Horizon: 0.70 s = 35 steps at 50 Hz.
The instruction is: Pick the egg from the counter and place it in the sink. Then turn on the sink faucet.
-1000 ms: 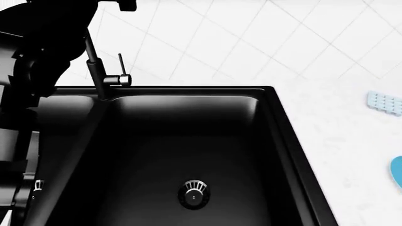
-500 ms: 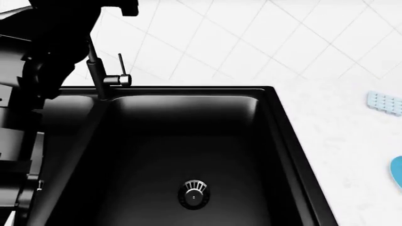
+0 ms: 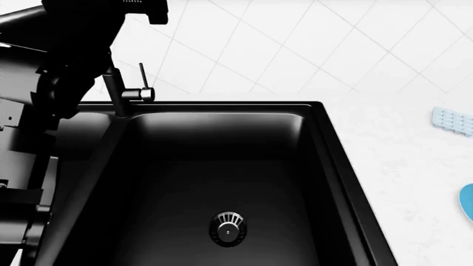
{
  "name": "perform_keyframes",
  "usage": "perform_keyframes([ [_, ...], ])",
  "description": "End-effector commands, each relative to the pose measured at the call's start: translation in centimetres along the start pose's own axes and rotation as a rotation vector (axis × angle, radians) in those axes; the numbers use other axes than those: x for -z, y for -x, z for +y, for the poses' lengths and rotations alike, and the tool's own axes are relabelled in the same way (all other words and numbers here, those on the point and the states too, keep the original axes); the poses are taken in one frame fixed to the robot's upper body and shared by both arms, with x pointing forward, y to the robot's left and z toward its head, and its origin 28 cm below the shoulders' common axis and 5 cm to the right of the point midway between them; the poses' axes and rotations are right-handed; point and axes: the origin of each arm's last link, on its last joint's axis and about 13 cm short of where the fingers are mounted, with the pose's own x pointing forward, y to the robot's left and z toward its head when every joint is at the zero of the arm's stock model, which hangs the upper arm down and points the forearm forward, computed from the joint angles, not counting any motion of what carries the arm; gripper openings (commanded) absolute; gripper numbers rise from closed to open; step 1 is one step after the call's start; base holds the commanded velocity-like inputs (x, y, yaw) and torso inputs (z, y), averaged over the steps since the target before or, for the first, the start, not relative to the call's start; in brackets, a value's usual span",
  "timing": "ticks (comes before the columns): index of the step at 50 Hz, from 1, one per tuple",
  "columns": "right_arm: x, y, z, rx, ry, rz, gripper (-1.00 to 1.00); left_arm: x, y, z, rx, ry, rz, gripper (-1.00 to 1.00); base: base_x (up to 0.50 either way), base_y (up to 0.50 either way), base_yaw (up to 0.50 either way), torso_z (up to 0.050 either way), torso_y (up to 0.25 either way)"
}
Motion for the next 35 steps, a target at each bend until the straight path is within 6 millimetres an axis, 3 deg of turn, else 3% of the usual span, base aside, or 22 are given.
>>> perform_keyframes([
  [1,0.9,-0.5,-0.2,0.008,0.029,0.065,1.0,0.2,-0.2,-0.1,0.006,-0.003,0.005,1.0,0.0,0.0,0.0,0.0,0.0],
  [35,2.2,-5.5,0.6,0.027,0.017,0.118,1.0,0.9,-0.2,-0.3,0.017,0.0,0.016,1.0,0.0,0.0,0.0,0.0,0.0],
])
